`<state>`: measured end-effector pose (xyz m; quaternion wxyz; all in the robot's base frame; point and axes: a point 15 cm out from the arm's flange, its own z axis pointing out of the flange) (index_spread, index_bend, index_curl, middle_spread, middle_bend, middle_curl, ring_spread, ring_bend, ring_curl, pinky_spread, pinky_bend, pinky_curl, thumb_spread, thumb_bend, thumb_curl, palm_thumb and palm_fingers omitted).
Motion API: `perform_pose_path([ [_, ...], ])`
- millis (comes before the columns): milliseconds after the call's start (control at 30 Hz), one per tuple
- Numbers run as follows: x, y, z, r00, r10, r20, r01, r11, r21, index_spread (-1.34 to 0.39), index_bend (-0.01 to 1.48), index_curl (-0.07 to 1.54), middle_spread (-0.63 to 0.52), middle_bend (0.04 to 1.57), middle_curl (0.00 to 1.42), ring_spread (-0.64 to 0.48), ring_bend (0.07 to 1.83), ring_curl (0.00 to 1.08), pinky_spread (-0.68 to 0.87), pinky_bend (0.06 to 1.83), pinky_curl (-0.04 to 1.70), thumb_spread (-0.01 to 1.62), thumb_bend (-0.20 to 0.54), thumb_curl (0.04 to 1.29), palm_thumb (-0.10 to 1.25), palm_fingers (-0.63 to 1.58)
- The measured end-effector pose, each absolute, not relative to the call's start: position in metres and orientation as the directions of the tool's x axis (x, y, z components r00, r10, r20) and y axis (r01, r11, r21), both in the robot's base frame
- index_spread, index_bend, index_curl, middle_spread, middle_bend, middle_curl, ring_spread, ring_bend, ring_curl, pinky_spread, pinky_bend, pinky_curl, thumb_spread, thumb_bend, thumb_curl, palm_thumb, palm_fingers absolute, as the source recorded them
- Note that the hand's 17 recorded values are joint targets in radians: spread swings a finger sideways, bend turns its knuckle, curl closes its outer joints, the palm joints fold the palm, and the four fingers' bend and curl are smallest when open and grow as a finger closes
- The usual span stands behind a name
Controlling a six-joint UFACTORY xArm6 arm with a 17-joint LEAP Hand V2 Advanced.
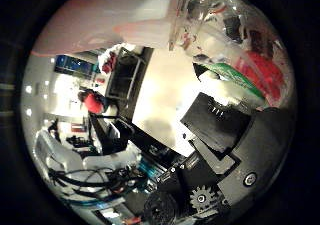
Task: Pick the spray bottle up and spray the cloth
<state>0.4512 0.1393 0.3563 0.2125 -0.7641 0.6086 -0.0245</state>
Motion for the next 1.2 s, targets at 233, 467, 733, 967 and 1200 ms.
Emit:
perform_pose_path([
  [233, 0.477, 0.183, 0.368, 0.276, -0.891, -0.36, -0.883, -0.087, -0.461, -0.26, 1.07, 0.99, -0.12, 1.39, 0.77, -0.25, 1.32, 0.89, -0.15, 0.98, 1.5, 0.48, -0.02, 0.94, 1.06, 1.09],
  [467, 0.485, 0.239, 0.35, 0.333, -0.762, -0.555, -0.884, -0.047, -0.465, -0.26, 1.07, 0.99, -0.12, 1.39, 0.77, -0.25, 1.32, 0.89, -0.15, 0.98, 1.5, 0.49, -0.02, 0.94, 1.06, 1.1],
  [733, 0.501, 0.282, 0.301, 0.375, -0.601, -0.705, -0.88, 0.007, -0.475, -0.26, 1.08, 1.0, -0.12, 1.39, 0.77, -0.25, 1.32, 0.89, -0.15, 0.98, 1.5, 0.5, -0.021, 0.95, 1.06, 1.09],
  [967, 0.522, 0.295, 0.246, 0.38, -0.562, -0.734, -0.88, 0.025, -0.475, -0.26, 1.07, 1.0, -0.12, 1.39, 0.77, -0.24, 1.32, 0.88, -0.15, 0.98, 1.5, 0.5, -0.02, 0.95, 1.05, 1.1],
  [1200, 0.557, 0.298, 0.205, 0.357, -0.558, -0.749, -0.888, 0.045, -0.457, -0.27, 1.06, 1.0, -0.11, 1.38, 0.76, -0.24, 1.32, 0.86, -0.16, 1.0, 1.46, 0.59, -0.022, 0.94, 0.99, 1.11],
])
